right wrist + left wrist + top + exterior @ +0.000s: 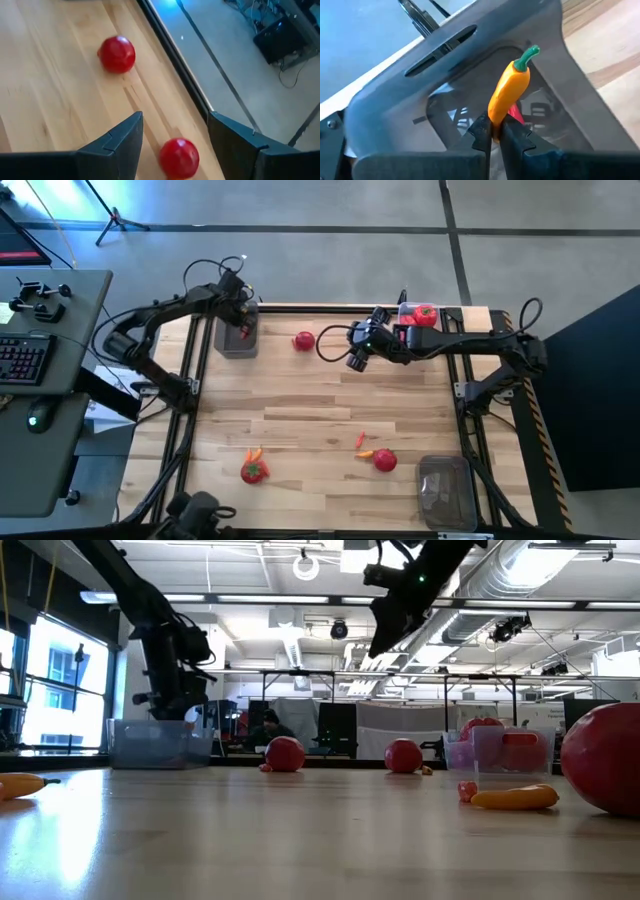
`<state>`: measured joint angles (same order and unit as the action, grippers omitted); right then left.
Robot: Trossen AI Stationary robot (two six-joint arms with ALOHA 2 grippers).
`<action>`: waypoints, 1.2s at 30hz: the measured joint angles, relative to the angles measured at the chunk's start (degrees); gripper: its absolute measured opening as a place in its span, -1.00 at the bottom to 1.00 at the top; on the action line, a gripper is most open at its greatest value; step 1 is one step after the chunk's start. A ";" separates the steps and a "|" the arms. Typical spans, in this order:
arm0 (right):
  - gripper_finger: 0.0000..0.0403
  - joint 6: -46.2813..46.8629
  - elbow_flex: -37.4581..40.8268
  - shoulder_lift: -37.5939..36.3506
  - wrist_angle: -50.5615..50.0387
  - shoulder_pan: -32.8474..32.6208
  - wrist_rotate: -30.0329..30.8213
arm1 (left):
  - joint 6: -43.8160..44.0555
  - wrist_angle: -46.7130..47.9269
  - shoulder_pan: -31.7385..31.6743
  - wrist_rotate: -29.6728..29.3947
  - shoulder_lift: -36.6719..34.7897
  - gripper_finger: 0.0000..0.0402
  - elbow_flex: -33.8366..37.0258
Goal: Sort produce into baskets
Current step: Put the yellow chili pepper into the top black bin
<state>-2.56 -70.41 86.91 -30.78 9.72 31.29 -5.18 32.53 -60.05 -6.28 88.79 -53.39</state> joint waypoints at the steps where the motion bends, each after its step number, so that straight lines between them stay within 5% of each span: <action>1: 0.06 0.52 0.00 0.00 -0.66 0.01 -0.01 | -0.03 0.26 0.00 -0.07 0.39 -0.89 -0.02; 16: 0.06 4.51 0.00 0.00 -5.29 -0.77 -0.22 | -2.51 2.67 0.07 -2.85 0.52 -0.41 -0.01; 28: -0.22 22.38 15.41 -0.02 3.71 0.91 0.24 | -3.89 -13.23 3.66 4.00 -6.39 -0.95 5.08; 36: -0.32 36.13 26.06 0.00 16.25 0.91 1.09 | 0.67 -28.90 8.60 4.22 -17.58 -0.96 14.95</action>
<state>33.56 -44.35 86.91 -14.53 10.63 32.38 -4.52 3.63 -51.46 -2.06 71.21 -38.44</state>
